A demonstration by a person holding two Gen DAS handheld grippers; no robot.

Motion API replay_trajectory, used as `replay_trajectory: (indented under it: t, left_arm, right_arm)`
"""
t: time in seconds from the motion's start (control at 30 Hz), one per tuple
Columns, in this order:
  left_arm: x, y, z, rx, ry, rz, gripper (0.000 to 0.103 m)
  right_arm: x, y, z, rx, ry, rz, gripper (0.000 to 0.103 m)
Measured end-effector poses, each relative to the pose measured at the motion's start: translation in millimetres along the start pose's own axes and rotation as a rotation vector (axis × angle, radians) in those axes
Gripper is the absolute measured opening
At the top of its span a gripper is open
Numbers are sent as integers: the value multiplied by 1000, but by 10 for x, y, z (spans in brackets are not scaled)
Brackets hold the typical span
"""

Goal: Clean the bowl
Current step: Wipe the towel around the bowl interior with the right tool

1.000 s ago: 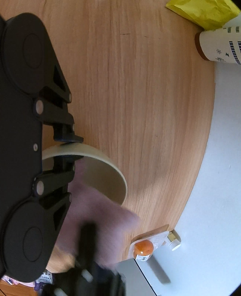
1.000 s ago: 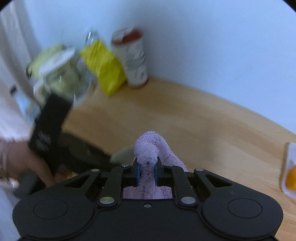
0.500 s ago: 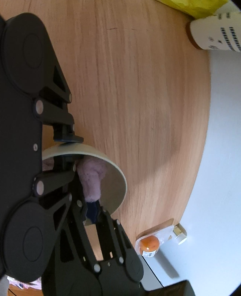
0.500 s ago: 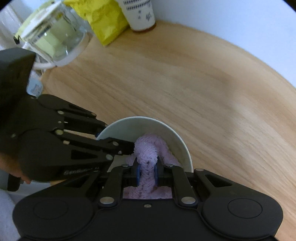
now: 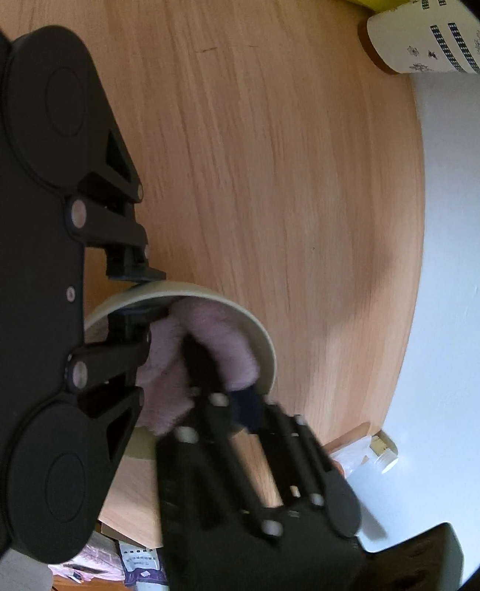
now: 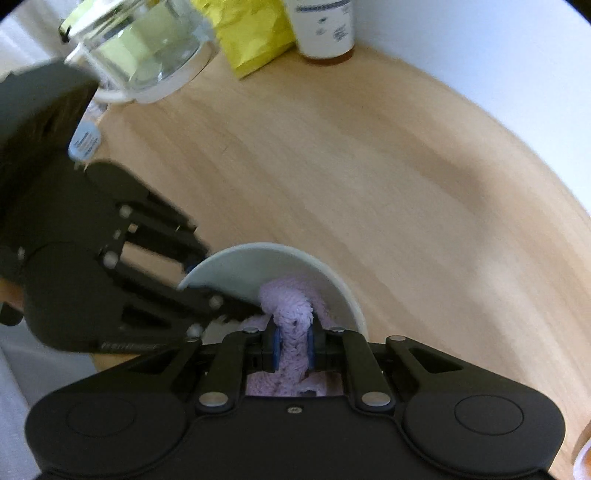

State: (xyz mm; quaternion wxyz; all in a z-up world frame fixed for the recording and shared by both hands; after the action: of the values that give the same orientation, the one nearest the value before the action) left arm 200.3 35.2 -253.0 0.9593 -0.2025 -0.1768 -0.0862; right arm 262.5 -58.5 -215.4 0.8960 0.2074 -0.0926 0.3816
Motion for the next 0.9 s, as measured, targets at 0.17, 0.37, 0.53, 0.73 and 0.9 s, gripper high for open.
replay_trajectory:
  t: [0.17, 0.37, 0.53, 0.73, 0.9]
  left_arm:
    - [5, -5, 6, 17, -6, 13, 13]
    - [-17, -10, 12, 48, -33, 77, 13]
    - [-27, 17, 22, 57, -36, 132, 13]
    - [-34, 16, 38, 72, -36, 146, 12]
    - [-42, 7, 45, 72, -40, 135, 12]
  right_arm:
    - [1, 78, 94, -55, -59, 19, 14]
    - [17, 257, 141, -173, -129, 67, 14]
    - [68, 242, 336, -239, -184, 14, 14]
    - [22, 277, 354, -270, -118, -69, 15]
    - [-83, 170, 133, -262, -20, -243, 15]
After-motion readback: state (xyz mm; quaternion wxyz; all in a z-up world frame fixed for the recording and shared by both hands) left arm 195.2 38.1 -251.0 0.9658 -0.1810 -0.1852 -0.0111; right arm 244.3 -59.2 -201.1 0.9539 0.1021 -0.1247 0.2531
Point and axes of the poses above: each gripper's, at about its wrist camera, not at the fingertips, and z roughly against the way its jaws point, y to its left, x to its top, the point moved 4 cm from there along -z, roughly the way its jaws point, and after that the axes turned 5 degrees about -y, right-handed, at the moved point
